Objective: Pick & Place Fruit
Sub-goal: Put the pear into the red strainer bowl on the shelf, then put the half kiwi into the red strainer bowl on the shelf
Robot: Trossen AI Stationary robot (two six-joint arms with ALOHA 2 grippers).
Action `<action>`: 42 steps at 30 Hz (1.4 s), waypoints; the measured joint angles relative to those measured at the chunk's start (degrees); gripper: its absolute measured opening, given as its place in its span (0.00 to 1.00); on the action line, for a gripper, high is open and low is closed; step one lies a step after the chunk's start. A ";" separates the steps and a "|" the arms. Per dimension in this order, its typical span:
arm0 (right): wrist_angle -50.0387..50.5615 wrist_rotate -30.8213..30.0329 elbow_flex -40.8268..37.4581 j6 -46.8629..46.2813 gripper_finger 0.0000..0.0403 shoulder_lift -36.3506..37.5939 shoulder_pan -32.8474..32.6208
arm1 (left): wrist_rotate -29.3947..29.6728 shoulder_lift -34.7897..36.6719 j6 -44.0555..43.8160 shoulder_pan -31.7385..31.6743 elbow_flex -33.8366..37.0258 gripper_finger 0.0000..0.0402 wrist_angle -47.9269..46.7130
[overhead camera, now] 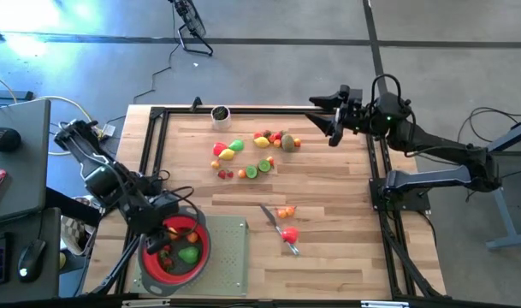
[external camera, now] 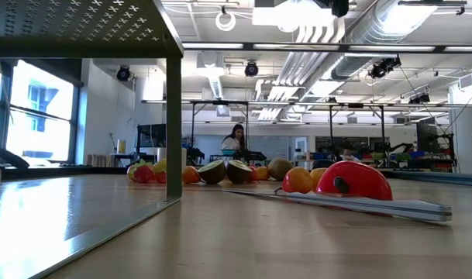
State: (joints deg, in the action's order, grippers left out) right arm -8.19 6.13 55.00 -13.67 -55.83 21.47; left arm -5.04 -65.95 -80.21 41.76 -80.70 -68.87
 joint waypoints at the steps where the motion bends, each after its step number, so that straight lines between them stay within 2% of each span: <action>1: 0.02 0.00 0.00 0.00 0.67 0.00 0.13 | -0.40 0.00 -1.15 0.00 0.26 0.18 -0.08; 8: 0.69 0.37 0.00 0.00 0.67 0.00 0.45 | -5.08 0.00 -2.56 -0.07 1.90 0.20 -0.16; 18: 1.16 0.26 0.02 0.00 0.67 0.00 0.45 | -5.39 0.00 -2.33 -0.09 2.60 0.37 -0.23; 29: 1.14 0.22 0.02 0.00 0.67 0.00 0.45 | -7.21 0.09 -2.14 -0.11 2.59 0.38 0.35; 33: 1.14 0.22 0.02 0.00 0.67 0.00 0.45 | -8.68 0.09 -1.19 -0.11 2.58 0.34 0.87; 37: 1.14 0.22 0.02 0.00 0.67 0.00 0.45 | -8.97 0.09 2.48 -0.13 2.55 0.25 3.23; 42: 1.14 0.23 0.02 0.00 0.67 0.00 0.45 | -8.96 0.11 2.21 -0.13 2.55 0.14 3.45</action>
State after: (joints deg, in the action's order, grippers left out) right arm -7.05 6.36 55.02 -13.67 -55.83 21.91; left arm -14.00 -65.84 -78.00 41.63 -78.15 -65.42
